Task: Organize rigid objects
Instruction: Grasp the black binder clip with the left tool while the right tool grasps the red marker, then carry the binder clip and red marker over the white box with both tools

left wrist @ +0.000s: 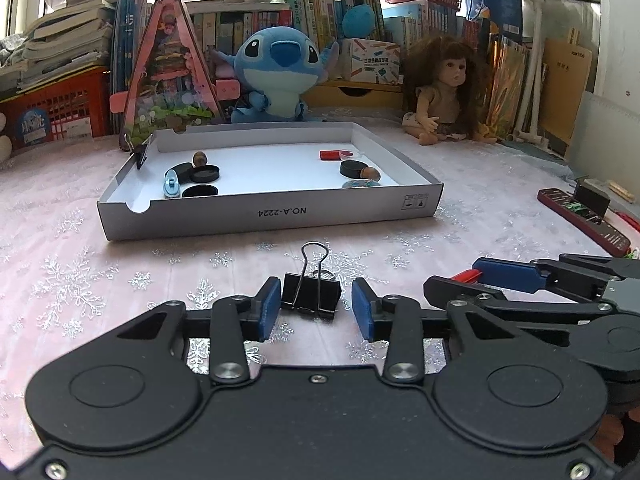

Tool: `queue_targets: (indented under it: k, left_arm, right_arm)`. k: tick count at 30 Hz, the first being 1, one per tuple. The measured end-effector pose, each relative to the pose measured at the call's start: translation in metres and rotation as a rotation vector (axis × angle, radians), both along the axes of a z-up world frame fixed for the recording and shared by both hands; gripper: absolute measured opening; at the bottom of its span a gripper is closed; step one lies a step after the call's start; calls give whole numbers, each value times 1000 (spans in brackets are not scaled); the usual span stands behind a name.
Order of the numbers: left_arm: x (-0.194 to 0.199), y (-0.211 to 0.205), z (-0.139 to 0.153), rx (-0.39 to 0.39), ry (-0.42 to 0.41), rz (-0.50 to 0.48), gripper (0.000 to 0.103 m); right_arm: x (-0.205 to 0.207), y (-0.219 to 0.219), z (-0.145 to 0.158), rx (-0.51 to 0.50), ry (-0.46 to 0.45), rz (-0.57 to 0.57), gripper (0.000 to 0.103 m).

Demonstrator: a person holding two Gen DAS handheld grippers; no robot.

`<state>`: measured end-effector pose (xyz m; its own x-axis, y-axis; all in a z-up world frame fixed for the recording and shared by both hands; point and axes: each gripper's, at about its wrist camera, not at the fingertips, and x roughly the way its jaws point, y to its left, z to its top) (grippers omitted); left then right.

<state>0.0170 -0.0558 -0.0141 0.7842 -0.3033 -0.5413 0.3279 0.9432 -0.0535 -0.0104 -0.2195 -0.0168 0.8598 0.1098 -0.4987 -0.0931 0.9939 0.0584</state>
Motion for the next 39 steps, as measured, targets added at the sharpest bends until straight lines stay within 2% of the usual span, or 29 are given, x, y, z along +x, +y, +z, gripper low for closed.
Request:
queue_targets:
  k: [4, 12, 16, 25, 28, 39]
  left_arm:
    - [1, -2, 0, 15, -8, 15, 33]
    - [1, -2, 2, 44, -28, 20, 33]
    - [3, 4, 4, 53, -28, 7, 40]
    - [17, 9, -1, 28, 25, 6, 40]
    - [17, 7, -2, 28, 25, 36, 32]
    - [11, -5, -2, 33, 20, 205, 32]
  right_arm:
    - [0, 0, -1, -2, 1, -3, 50]
    - [2, -1, -1, -10, 1, -6, 50]
    - [2, -2, -1, -11, 3, -10, 50]
    - [4, 0, -1, -12, 4, -3, 50]
    - [4, 0, -1, -12, 4, -3, 50]
    - [11, 7, -1, -28, 20, -39, 50]
